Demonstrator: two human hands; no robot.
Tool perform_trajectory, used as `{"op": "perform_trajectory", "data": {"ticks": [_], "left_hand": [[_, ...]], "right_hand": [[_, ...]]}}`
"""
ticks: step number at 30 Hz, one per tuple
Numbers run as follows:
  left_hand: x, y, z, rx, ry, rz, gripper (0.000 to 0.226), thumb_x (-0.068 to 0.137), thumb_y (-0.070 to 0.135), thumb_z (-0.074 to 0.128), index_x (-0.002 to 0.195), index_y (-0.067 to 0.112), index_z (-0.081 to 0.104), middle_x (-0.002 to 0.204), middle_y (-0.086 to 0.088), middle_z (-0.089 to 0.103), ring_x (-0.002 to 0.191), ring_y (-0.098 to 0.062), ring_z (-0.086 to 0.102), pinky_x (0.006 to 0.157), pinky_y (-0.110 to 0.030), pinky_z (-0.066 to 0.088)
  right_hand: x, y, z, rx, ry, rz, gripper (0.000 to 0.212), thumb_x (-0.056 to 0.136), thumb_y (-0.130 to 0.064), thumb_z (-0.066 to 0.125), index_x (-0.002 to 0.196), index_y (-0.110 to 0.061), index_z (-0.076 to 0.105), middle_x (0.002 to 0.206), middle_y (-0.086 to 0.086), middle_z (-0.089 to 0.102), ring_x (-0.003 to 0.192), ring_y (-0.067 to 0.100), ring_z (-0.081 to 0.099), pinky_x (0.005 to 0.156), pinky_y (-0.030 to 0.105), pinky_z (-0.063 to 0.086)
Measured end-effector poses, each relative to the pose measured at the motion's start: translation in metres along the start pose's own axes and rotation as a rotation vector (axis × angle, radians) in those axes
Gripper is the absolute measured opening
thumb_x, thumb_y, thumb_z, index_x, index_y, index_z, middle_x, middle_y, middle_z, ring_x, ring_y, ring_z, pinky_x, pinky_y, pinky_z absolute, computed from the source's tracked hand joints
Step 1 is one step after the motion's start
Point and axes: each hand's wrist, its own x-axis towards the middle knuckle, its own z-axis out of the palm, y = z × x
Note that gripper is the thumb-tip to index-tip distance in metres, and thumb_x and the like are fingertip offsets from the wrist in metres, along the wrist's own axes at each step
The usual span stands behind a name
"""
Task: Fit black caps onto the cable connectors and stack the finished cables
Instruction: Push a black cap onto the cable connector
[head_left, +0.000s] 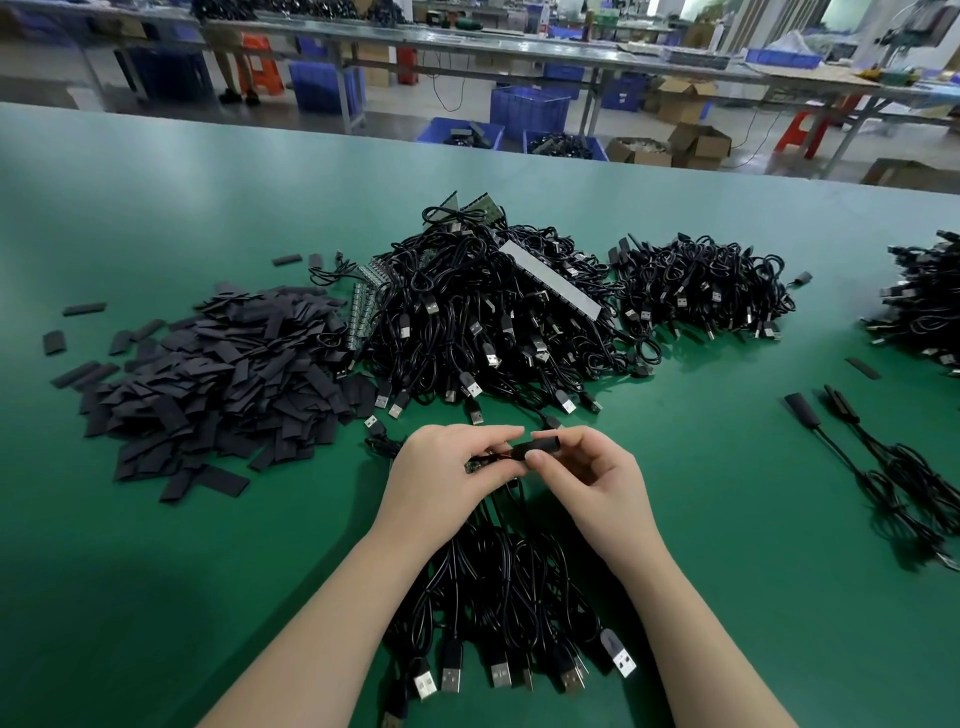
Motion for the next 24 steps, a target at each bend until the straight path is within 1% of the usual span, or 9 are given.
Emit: {"op": "perform_trajectory", "data": {"ticks": [4, 6, 9, 11, 13, 16, 20, 21, 24], "left_hand": [[-0.0023, 0.0023, -0.0002, -0.024, 0.033, 0.011, 0.039, 0.077, 0.039, 0.079, 0.115, 0.041, 0.069, 0.096, 0.025, 0.07, 0.101, 0.001, 0.06, 0.093, -0.022, 0.045], [-0.0025, 0.004, 0.0002, -0.019, 0.035, 0.036, 0.039, 0.078, 0.037, 0.079, 0.116, 0.039, 0.069, 0.099, 0.026, 0.07, 0.102, 0.002, 0.061, 0.096, -0.024, 0.046], [-0.0012, 0.0042, 0.0007, -0.01, 0.06, 0.051, 0.027, 0.08, 0.031, 0.078, 0.107, 0.034, 0.074, 0.097, 0.023, 0.071, 0.096, 0.004, 0.063, 0.09, -0.031, 0.051], [-0.0008, 0.0042, 0.0005, 0.011, 0.083, 0.027, 0.022, 0.081, 0.033, 0.078, 0.103, 0.034, 0.076, 0.094, 0.021, 0.072, 0.094, 0.002, 0.064, 0.088, -0.031, 0.051], [-0.001, 0.0042, 0.0003, 0.026, 0.106, 0.014, 0.023, 0.08, 0.035, 0.078, 0.103, 0.034, 0.076, 0.094, 0.021, 0.072, 0.094, 0.002, 0.064, 0.089, -0.028, 0.05], [-0.0014, 0.0052, 0.0003, 0.039, 0.112, 0.047, 0.02, 0.079, 0.032, 0.079, 0.099, 0.032, 0.077, 0.09, 0.02, 0.073, 0.094, 0.004, 0.062, 0.084, -0.021, 0.048], [-0.0015, 0.0063, 0.0003, 0.037, 0.093, 0.061, 0.021, 0.08, 0.034, 0.078, 0.101, 0.031, 0.077, 0.093, 0.02, 0.073, 0.093, 0.003, 0.064, 0.087, -0.025, 0.05], [-0.0017, 0.0063, 0.0004, 0.034, 0.101, 0.044, 0.023, 0.079, 0.035, 0.078, 0.102, 0.032, 0.077, 0.093, 0.02, 0.073, 0.093, 0.003, 0.064, 0.087, -0.023, 0.05], [-0.0018, 0.0052, 0.0005, 0.02, 0.133, 0.002, 0.021, 0.076, 0.038, 0.08, 0.096, 0.032, 0.077, 0.088, 0.023, 0.071, 0.091, 0.006, 0.062, 0.081, -0.01, 0.045]], "right_hand": [[-0.0003, -0.0007, -0.0013, 0.082, 0.01, 0.044, 0.02, 0.088, -0.006, 0.072, 0.084, -0.025, 0.074, 0.079, -0.002, 0.074, 0.074, 0.005, 0.069, 0.07, 0.016, 0.052], [0.0004, -0.0003, -0.0022, 0.128, 0.038, 0.07, 0.016, 0.089, -0.01, 0.071, 0.084, -0.024, 0.075, 0.082, 0.003, 0.075, 0.076, 0.009, 0.07, 0.07, 0.017, 0.053], [0.0017, 0.0007, -0.0021, 0.199, 0.081, 0.105, 0.014, 0.089, -0.01, 0.07, 0.084, -0.023, 0.075, 0.086, 0.005, 0.077, 0.082, 0.013, 0.073, 0.073, 0.017, 0.053], [0.0019, 0.0009, -0.0011, 0.219, 0.084, 0.116, 0.013, 0.089, -0.011, 0.07, 0.085, -0.023, 0.075, 0.087, 0.006, 0.077, 0.083, 0.014, 0.073, 0.073, 0.017, 0.054], [0.002, 0.0011, -0.0003, 0.215, 0.084, 0.117, 0.011, 0.09, -0.011, 0.07, 0.088, -0.022, 0.074, 0.088, 0.007, 0.077, 0.084, 0.015, 0.074, 0.074, 0.018, 0.054], [0.0024, 0.001, 0.0002, 0.216, 0.073, 0.121, 0.012, 0.09, -0.011, 0.071, 0.09, -0.021, 0.075, 0.089, 0.008, 0.077, 0.085, 0.017, 0.074, 0.075, 0.018, 0.054], [0.0017, 0.0004, 0.0017, 0.205, 0.065, 0.119, 0.016, 0.09, -0.011, 0.071, 0.088, -0.026, 0.078, 0.087, 0.006, 0.077, 0.082, 0.014, 0.073, 0.073, 0.017, 0.053], [0.0019, 0.0003, 0.0022, 0.209, 0.074, 0.12, 0.016, 0.09, -0.012, 0.071, 0.087, -0.026, 0.078, 0.087, 0.006, 0.077, 0.081, 0.014, 0.073, 0.072, 0.017, 0.053], [0.0019, -0.0001, 0.0026, 0.229, 0.109, 0.123, 0.013, 0.089, -0.014, 0.071, 0.086, -0.025, 0.078, 0.086, 0.007, 0.077, 0.078, 0.013, 0.072, 0.071, 0.017, 0.053]]}}
